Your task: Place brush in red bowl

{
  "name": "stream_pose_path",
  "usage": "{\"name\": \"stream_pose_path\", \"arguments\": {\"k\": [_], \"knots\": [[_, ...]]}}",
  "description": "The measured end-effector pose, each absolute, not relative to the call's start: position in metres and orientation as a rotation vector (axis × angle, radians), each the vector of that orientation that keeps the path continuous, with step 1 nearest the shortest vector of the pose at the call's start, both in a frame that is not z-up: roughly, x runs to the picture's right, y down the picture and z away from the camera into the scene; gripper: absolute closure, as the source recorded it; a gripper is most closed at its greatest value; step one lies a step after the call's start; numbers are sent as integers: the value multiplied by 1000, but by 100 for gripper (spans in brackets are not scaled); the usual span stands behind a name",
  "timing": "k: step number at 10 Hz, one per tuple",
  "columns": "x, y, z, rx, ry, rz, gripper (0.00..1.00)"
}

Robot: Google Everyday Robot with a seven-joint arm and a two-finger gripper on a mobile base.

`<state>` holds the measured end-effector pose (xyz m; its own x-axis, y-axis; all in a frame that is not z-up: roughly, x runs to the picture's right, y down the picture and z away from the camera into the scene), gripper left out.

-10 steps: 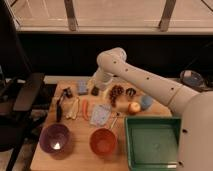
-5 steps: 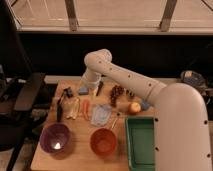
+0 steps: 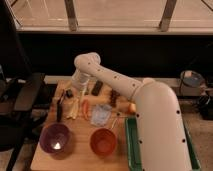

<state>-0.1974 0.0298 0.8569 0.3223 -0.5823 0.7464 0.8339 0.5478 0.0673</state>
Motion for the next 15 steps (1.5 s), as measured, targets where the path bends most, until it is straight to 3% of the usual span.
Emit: {"name": "stream_pose_path", "arguments": {"k": [3, 9, 15], "knots": [[-248, 33, 855, -349, -888, -1003, 35], [-254, 38, 859, -351, -920, -1039, 35], [-274, 55, 890, -368, -927, -1101, 35]]}}
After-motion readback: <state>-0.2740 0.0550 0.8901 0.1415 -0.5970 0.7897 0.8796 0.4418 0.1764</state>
